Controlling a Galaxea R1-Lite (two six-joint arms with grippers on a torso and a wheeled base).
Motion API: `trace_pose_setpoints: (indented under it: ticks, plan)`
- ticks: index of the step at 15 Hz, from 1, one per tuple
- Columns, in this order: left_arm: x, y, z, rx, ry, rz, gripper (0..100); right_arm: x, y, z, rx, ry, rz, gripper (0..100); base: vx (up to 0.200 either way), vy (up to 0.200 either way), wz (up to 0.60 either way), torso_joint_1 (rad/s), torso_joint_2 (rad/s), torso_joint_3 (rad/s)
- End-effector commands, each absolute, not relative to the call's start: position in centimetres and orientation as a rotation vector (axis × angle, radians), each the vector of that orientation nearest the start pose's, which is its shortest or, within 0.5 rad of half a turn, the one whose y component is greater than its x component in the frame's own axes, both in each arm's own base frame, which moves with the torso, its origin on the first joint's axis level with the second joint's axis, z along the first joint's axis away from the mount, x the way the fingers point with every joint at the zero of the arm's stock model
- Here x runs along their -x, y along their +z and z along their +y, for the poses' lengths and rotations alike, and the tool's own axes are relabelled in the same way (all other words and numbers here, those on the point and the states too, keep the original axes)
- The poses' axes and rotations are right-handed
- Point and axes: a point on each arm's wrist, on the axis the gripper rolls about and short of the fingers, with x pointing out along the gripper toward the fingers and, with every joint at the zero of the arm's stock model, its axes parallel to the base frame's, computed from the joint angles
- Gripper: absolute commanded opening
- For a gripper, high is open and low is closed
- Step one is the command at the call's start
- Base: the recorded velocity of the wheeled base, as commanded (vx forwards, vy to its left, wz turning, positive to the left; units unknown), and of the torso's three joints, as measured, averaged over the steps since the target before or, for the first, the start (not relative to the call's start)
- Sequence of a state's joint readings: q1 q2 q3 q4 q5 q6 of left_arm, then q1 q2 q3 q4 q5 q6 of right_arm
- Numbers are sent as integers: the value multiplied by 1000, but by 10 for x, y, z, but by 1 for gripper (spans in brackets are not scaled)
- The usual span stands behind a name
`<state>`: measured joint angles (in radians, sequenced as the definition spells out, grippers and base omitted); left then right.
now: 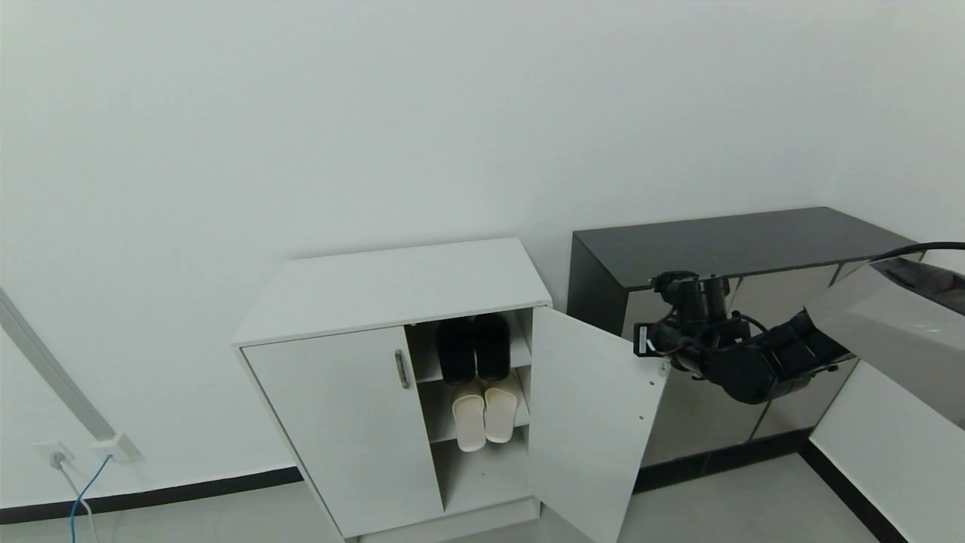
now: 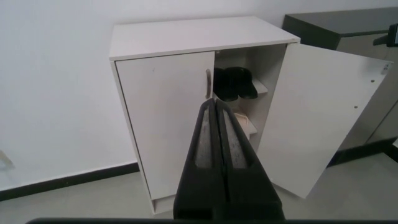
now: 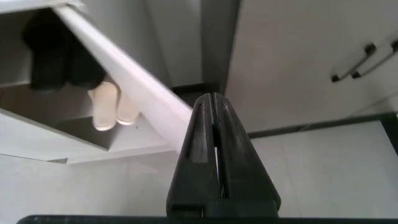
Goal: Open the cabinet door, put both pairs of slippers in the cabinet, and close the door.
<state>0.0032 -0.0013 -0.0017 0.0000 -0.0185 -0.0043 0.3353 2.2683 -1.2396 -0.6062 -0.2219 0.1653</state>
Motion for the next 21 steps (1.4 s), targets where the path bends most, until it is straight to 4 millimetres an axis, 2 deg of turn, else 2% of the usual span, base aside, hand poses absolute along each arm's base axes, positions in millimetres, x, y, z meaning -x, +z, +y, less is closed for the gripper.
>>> trace_pose_setpoints:
  ticks: [1,9,17,21]
  plan:
    - [23,76,0,5,-15,-1,0,-420,72,138,-45,71,427,0,0,0,0,0,0,0]
    - [23,76,0,5,-15,-1,0,-421,62,138,-37,67,448,0,0,0,0,0,0,0]
    - [23,76,-1,5,-14,-2,0,-418,61,140,-34,72,459,0,0,0,0,0,0,0]
    - [23,76,-1,5,-14,-2,0,-404,61,152,-16,107,480,0,0,0,0,0,0,0]
